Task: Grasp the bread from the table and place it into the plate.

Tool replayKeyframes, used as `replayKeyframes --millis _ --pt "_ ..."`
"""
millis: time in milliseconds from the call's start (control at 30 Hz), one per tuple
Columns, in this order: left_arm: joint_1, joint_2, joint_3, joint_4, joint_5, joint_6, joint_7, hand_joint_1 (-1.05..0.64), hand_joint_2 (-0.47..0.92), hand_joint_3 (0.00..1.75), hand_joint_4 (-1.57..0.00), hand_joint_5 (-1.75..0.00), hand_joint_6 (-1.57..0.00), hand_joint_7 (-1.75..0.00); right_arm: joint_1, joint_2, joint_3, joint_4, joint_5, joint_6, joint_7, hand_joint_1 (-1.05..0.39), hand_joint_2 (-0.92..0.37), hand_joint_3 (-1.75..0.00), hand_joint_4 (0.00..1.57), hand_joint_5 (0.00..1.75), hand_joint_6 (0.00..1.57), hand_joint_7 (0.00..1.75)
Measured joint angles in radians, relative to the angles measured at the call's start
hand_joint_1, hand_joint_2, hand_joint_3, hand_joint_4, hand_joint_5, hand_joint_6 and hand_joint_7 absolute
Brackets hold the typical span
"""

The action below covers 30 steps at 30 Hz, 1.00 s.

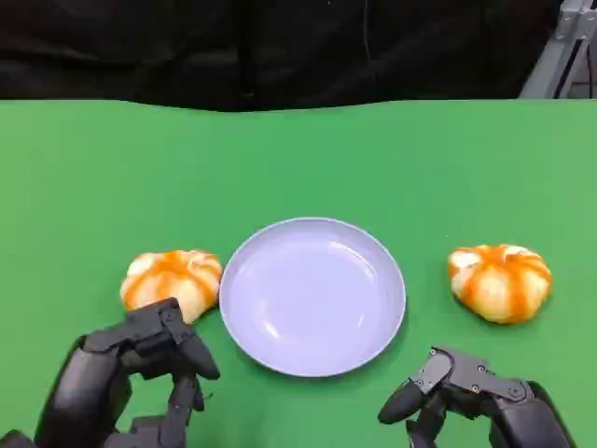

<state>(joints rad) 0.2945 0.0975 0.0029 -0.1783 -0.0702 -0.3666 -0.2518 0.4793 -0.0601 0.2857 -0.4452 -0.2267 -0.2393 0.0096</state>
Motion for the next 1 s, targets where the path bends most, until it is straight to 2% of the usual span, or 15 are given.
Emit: replayKeyframes --millis 433,567,667,700,767,867,1000 --pt "0.000 0.000 0.000 0.000 -0.001 0.000 0.000 -0.02 0.35 1.48 -0.83 -1.66 -0.80 -1.44 0.000 0.000 0.000 0.000 -0.001 0.000 0.000 -0.04 -0.37 -1.30 0.73 1.65 0.72 1.29" --pt "0.000 0.000 0.002 0.000 -0.003 0.000 0.000 -0.04 0.42 1.35 -0.75 -1.59 -0.76 -1.32 0.000 0.000 0.001 0.000 -0.001 0.000 0.000 -0.04 -0.38 -1.30 0.74 1.66 0.72 1.29" --pt "-0.001 -0.001 0.004 0.000 -0.001 0.000 0.005 -0.12 0.49 1.11 -0.63 -1.36 -0.68 -0.97 0.000 0.000 0.002 0.000 -0.001 0.000 0.000 -0.04 -0.38 -1.30 0.73 1.66 0.72 1.29" --pt "-0.002 -0.001 0.006 0.000 0.012 -0.001 0.018 -0.14 0.50 1.05 -0.60 -1.29 -0.64 -0.90 0.000 0.000 0.002 0.000 -0.003 0.000 0.000 -0.04 -0.38 -1.30 0.73 1.66 0.72 1.29" --pt "-0.011 0.001 0.017 0.004 0.052 -0.002 0.042 -0.20 0.60 0.83 -0.54 -1.15 -0.57 -0.75 0.000 0.002 0.005 0.000 -0.008 0.003 -0.001 -0.04 -0.37 -1.31 0.73 1.66 0.72 1.30" --pt "-0.035 0.019 0.033 0.009 0.090 0.023 0.054 -0.31 0.86 0.25 -0.44 -0.87 -0.47 -0.41 -0.004 0.008 0.011 0.001 -0.019 0.005 -0.006 0.00 -0.35 -1.33 0.74 1.67 0.72 1.29" --pt "-0.060 0.053 0.041 0.037 0.181 0.042 0.084 -0.42 0.91 0.04 -0.39 -0.74 -0.47 -0.25 -0.014 0.015 0.015 0.017 -0.029 0.005 -0.017 0.00 -0.34 -1.34 0.74 1.67 0.72 1.29"
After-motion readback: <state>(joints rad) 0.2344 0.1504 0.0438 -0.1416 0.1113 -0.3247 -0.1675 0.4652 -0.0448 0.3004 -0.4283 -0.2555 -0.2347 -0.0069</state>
